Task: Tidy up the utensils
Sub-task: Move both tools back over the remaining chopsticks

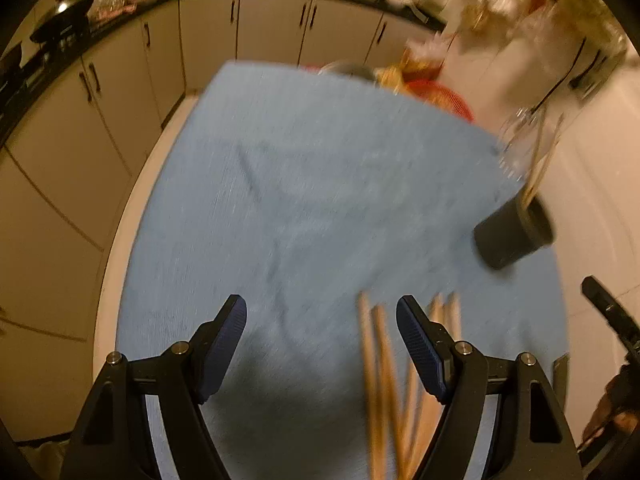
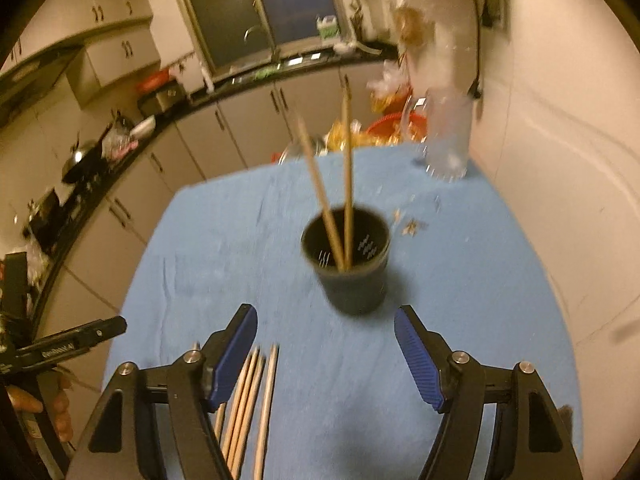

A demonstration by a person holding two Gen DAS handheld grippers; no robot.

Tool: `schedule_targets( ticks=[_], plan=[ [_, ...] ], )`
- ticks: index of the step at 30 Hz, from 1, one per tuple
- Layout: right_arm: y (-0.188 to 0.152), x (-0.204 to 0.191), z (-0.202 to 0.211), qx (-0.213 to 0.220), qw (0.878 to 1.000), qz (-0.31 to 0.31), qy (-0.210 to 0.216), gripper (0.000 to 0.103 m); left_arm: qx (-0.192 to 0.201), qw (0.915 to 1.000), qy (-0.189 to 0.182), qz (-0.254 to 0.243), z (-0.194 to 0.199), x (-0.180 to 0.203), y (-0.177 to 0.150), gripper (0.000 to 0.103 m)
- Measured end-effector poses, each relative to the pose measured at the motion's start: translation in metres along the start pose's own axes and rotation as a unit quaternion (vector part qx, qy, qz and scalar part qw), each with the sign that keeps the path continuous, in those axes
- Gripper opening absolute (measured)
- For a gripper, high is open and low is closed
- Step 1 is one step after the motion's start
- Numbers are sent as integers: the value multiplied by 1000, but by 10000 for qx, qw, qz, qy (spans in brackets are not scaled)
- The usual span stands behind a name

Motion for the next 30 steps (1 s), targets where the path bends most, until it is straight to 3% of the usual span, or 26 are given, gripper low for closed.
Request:
schedule_targets(
  ticks=[7, 10, 12, 15, 17, 20, 30],
  plan=[
    [-19, -17, -22, -398, 9989, 243, 99, 74, -258, 9991, 91, -326, -34, 11, -14, 75],
    [-23, -23, -31, -477, 9980, 398, 98, 74, -335, 9982, 82, -488, -49, 22, -12, 67],
    [-27, -26, -39, -532, 9972, 498, 138, 74, -455, 9970, 117, -618, -61, 29, -10, 57],
    [-34, -32, -58, -716, 9948, 639, 336, 73, -635, 9950, 181, -748, -77, 38, -11, 52],
    [-38, -34, -73, -919, 9926, 570, 549, 57, -664, 9947, 205, -755, -82, 38, -12, 52],
    [-41, -35, -96, -1154, 9905, 510, 548, 50, -675, 9944, 231, -777, -84, 39, -14, 52],
    [-44, -54, -139, -1536, 9839, 756, 516, 40, -729, 9945, 272, -700, -80, 23, -15, 52]
  ],
)
Point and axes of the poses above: each gripper's, at about its wrist camera, not at the fingertips, and z roughly against the way its jaws point, x to its right, y to its top, the point moved 2 cm from there along -z, roughly the way its jaws point, and after that the axes turned 8 degrees about z, right-handed, at the moved point
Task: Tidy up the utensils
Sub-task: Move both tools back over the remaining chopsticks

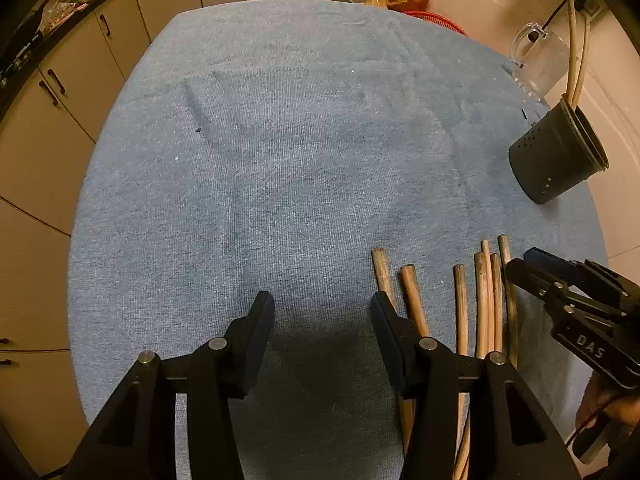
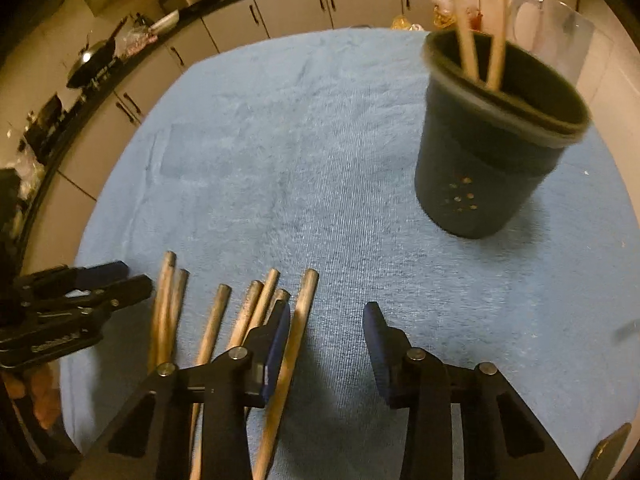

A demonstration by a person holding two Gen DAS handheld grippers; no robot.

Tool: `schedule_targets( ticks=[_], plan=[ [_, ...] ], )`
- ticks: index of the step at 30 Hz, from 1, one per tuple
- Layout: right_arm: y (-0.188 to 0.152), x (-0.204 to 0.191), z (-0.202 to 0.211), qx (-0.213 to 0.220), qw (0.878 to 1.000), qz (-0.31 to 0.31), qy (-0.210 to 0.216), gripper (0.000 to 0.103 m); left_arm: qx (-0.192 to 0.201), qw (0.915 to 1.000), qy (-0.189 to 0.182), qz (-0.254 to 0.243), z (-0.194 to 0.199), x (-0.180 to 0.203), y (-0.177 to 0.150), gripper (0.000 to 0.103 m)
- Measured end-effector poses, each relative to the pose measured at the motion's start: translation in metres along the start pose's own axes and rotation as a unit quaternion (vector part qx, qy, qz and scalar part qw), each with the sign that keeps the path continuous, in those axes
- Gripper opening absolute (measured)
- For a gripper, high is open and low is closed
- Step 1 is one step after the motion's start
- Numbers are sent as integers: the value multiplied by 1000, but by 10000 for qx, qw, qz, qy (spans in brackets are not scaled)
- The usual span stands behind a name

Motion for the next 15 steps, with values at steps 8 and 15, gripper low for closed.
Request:
schedule_targets(
  ticks=[8, 15],
  plan=[
    [8, -17, -9, -48, 9957, 689, -618, 31, 13, 10000, -50, -65, -3, 7, 3, 52],
    [4, -5, -6, -162, 9956, 632, -668, 26, -15, 9998, 11, -195, -14, 21, 15, 52]
  ],
)
Point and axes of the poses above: each gripper's, at about its wrist camera, not at the fingertips, and z roughly against the way its jaws point, x to its right, y to its top, the point moved 2 cm from there along -z, roughly the way its jaws point, and after that the axes turned 8 degrees about z, right-handed, at the moved point
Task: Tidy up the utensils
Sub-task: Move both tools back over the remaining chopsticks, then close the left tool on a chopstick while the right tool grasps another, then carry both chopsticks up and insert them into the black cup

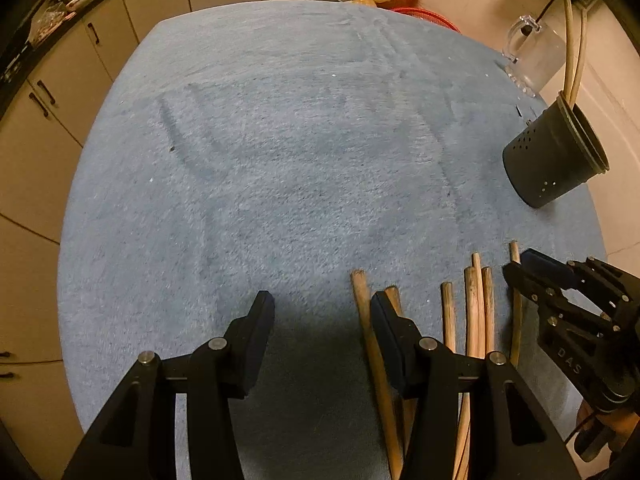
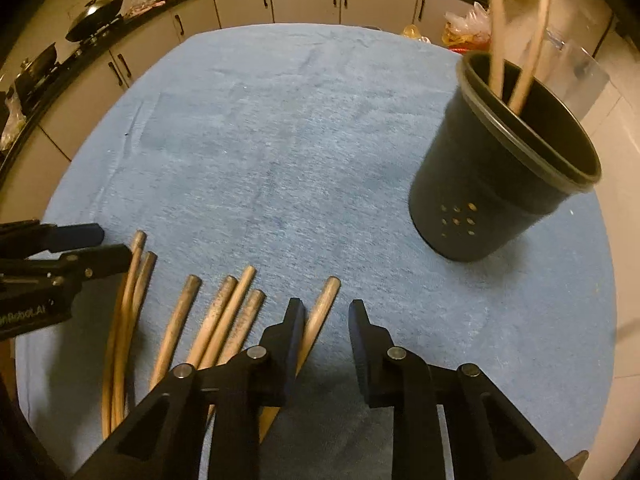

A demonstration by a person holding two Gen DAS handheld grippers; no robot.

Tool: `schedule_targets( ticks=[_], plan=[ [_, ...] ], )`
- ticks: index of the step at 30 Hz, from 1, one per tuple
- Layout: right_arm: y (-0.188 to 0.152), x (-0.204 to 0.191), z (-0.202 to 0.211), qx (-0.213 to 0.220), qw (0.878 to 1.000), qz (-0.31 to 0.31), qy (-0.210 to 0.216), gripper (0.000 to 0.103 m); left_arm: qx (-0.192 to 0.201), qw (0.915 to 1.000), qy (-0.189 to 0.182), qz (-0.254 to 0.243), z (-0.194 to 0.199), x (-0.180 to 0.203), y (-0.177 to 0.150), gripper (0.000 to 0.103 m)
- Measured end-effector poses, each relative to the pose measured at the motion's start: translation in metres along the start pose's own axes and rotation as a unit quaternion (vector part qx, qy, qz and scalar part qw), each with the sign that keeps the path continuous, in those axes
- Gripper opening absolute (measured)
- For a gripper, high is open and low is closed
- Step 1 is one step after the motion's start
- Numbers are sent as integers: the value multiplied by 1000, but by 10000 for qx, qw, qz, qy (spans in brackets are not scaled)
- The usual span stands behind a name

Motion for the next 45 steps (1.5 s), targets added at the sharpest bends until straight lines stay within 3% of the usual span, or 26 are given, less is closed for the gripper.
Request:
schedule_targets(
  ticks=[4, 5, 8, 12, 13, 17, 23, 38, 45],
  plan=[
    [-5, 10, 1, -53, 9998, -166, 23, 26, -10, 9999, 112, -64, -7, 11, 6, 52],
    [-6, 12, 1, -51, 9998, -179, 24, 26, -1, 9998, 164, -85, -8, 13, 6, 47],
    [-8, 15, 2, -32, 9998, -187, 5, 26, 62, 9985, 492, -240, -10, 15, 8, 14],
    [-3, 14, -3, 8, 9996, -274, 0, 24, -37, 9994, 282, -172, -12, 14, 14, 6],
    [-2, 15, -3, 18, 9995, -313, 12, 17, -47, 9996, 238, -123, -12, 12, 14, 6],
    [-6, 25, 3, 76, 9971, -662, 359, 9, 2, 9990, -224, 379, 1, -7, 17, 6],
    [-10, 34, 32, 473, 9905, -1006, 806, 8, 287, 9959, -610, 597, 31, -17, 21, 6],
    [-2, 39, 145, 1722, 9754, -940, 1008, 8, 1298, 9834, -1233, 301, 141, -7, 12, 6],
    [2, 31, 190, 2112, 9691, -844, 950, 8, 1611, 9773, -1366, 170, 167, 3, 23, 6]
  ],
)
Point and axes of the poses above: each gripper's, at about its wrist camera, not at the fingertips, and z roughly against the way its jaws point, x to its right, y to its top, the point moved 2 cm from there along -z, roughly the way its jaws point, and after that the axes turned 8 degrees about z, right-handed, at the moved point
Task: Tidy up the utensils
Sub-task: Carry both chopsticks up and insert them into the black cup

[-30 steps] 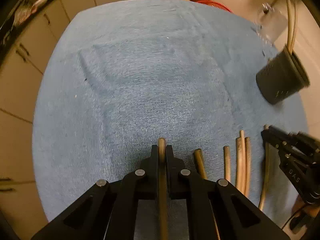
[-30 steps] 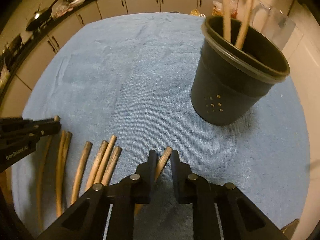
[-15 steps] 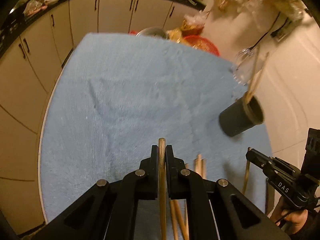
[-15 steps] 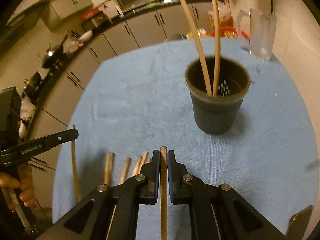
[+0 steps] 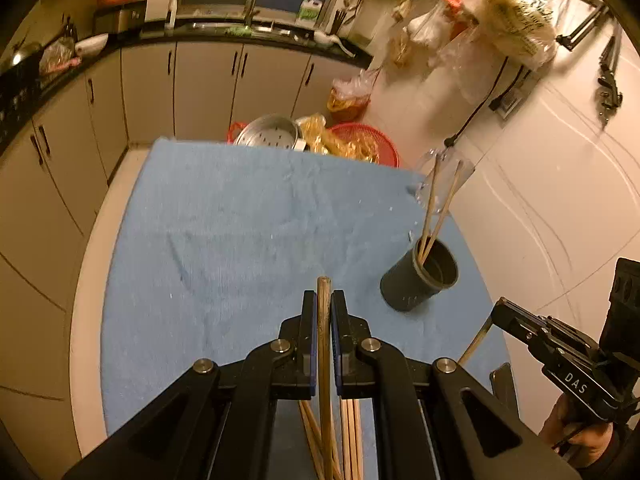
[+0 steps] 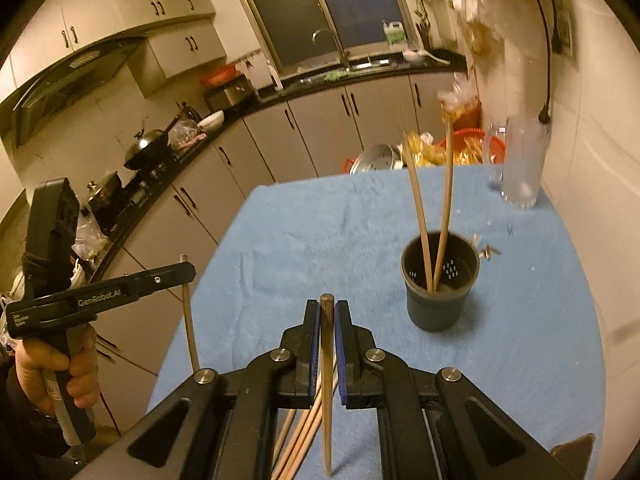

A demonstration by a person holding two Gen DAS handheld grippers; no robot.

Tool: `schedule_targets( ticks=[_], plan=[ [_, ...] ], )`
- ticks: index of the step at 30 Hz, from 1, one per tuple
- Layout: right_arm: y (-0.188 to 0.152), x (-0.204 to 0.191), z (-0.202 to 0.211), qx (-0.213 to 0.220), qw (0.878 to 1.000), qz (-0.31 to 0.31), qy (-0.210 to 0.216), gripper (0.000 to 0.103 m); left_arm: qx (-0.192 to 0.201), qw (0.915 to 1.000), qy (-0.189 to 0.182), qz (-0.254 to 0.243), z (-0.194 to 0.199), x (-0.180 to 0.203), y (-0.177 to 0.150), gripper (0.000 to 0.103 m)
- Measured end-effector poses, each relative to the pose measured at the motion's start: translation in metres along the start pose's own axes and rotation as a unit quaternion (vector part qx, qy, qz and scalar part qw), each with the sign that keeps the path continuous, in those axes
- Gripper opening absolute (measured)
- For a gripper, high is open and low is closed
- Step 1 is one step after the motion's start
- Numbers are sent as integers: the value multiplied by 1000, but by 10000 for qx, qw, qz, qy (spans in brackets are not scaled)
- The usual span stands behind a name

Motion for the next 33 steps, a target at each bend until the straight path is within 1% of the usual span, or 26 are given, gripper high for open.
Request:
schedule_targets(
  ticks=[4, 12, 14, 17, 20, 25, 30, 33],
  plan=[
    [10, -6, 10, 150, 9999, 14, 16, 8, 154, 9998, -60, -105, 5, 9, 11, 6],
    [30, -1, 27, 380, 9992, 23, -108, 8, 422, 9986, -124, -277, 5, 32, 34, 6],
    [34, 1, 31, 432, 9990, 12, -134, 8, 517, 9981, -151, -308, 4, 38, 39, 6],
    [41, 5, 42, 552, 9983, -9, -198, 8, 760, 9964, -181, -315, 2, 48, 47, 6],
    [49, 10, 58, 737, 9969, -63, -285, 8, 1077, 9936, -208, -286, 1, 58, 57, 6],
    [66, 25, 87, 1101, 9924, -220, -495, 8, 1219, 9916, -347, -271, -11, 79, 68, 6],
    [83, 38, 107, 1405, 9869, -300, -731, 8, 1392, 9882, -555, -327, -22, 112, 84, 6],
    [93, 46, 114, 1566, 9831, -320, -895, 8, 1522, 9857, -597, -405, -28, 131, 92, 6]
  ],
)
Point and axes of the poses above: each gripper's, at about its wrist camera, not at the fingertips, and z roughly against the way its jaws point, x to its right, y to its top, the point moved 2 cm from there along -z, roughly the way its jaws point, and after that the axes turned 8 degrees about z, right-handed, at the moved point
